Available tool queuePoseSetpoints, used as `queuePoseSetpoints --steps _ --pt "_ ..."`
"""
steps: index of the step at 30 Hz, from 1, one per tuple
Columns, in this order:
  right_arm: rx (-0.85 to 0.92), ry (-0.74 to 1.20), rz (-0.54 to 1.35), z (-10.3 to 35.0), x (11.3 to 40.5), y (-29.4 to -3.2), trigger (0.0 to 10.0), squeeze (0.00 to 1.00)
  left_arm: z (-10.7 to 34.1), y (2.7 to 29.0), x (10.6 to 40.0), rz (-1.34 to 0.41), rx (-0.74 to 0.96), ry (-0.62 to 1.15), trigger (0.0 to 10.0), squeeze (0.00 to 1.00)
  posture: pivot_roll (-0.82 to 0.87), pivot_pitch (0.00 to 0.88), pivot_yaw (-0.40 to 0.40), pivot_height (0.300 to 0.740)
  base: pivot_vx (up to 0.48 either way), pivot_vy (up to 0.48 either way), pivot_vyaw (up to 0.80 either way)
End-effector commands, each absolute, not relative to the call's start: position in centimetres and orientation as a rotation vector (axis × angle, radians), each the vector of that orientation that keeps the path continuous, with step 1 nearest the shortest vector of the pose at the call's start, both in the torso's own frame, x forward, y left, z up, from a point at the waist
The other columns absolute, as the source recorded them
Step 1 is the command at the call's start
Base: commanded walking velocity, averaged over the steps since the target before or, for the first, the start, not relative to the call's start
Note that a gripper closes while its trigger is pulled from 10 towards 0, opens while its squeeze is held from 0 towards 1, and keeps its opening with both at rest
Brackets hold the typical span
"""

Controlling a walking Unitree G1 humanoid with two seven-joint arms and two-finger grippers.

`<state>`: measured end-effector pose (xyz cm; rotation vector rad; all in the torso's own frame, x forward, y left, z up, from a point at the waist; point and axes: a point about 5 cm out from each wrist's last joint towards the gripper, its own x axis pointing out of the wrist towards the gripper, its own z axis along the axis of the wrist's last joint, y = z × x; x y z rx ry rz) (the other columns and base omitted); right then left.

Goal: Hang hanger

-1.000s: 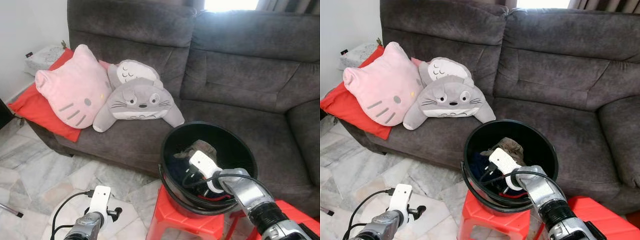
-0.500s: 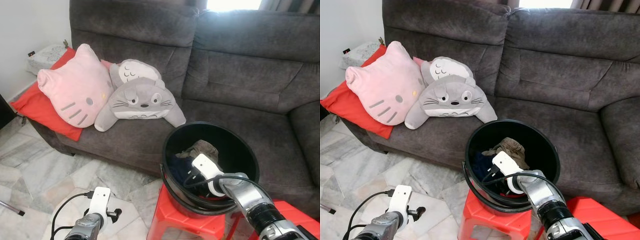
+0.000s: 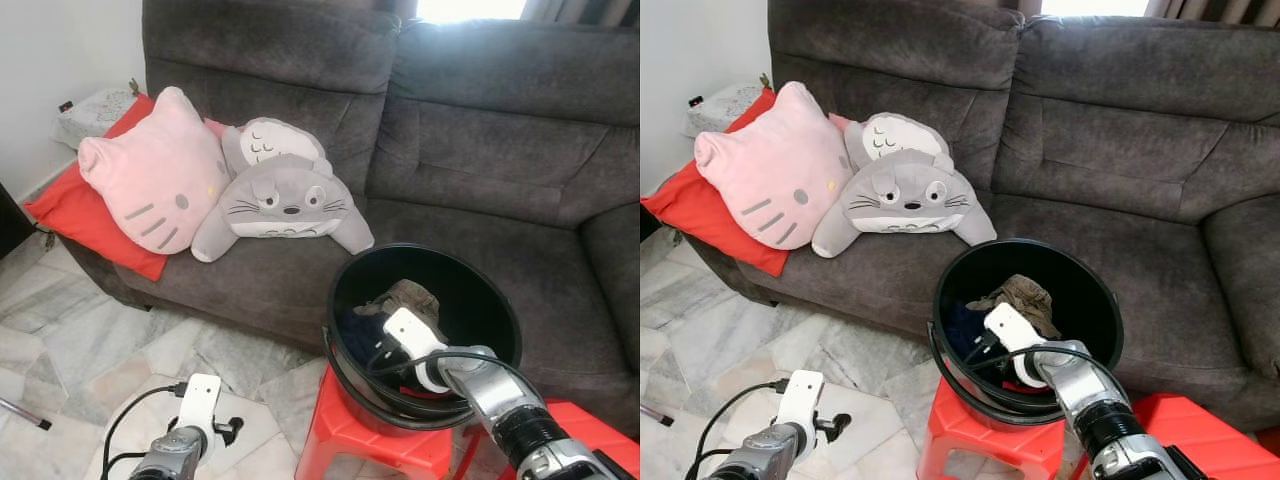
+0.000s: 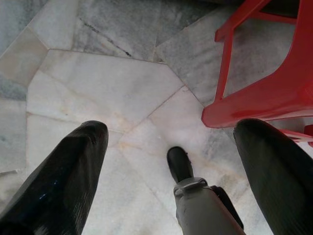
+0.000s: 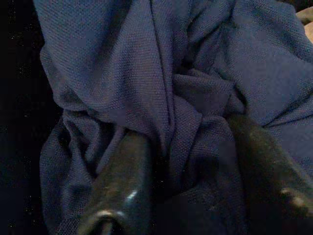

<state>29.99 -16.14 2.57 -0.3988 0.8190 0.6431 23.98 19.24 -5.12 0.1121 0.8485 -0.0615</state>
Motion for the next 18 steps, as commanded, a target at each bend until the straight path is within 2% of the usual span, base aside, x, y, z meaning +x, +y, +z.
queuePoseSetpoints --steps 1,12,18 --pt "-0.399 0.809 0.63 2.8 30.3 -16.2 0.0 0.0 -5.2 19.3 23.9 -0.056 0.118 0.853 10.0 0.0 -0.1 0.0 -0.016 0.74 0.0 0.0 0.0" --pt "-0.398 0.767 0.617 3.5 30.8 -16.1 0.0 0.0 -5.1 19.4 24.0 -0.055 0.12 0.852 10.0 0.0 -0.1 0.0 -0.014 0.74 0.0 0.0 0.0" --pt "-0.343 0.645 0.596 5.7 32.1 -15.3 0.0 0.0 -5.1 19.4 24.0 -0.054 0.121 0.852 10.0 0.0 -0.1 0.0 -0.014 0.74 0.0 0.0 0.0"
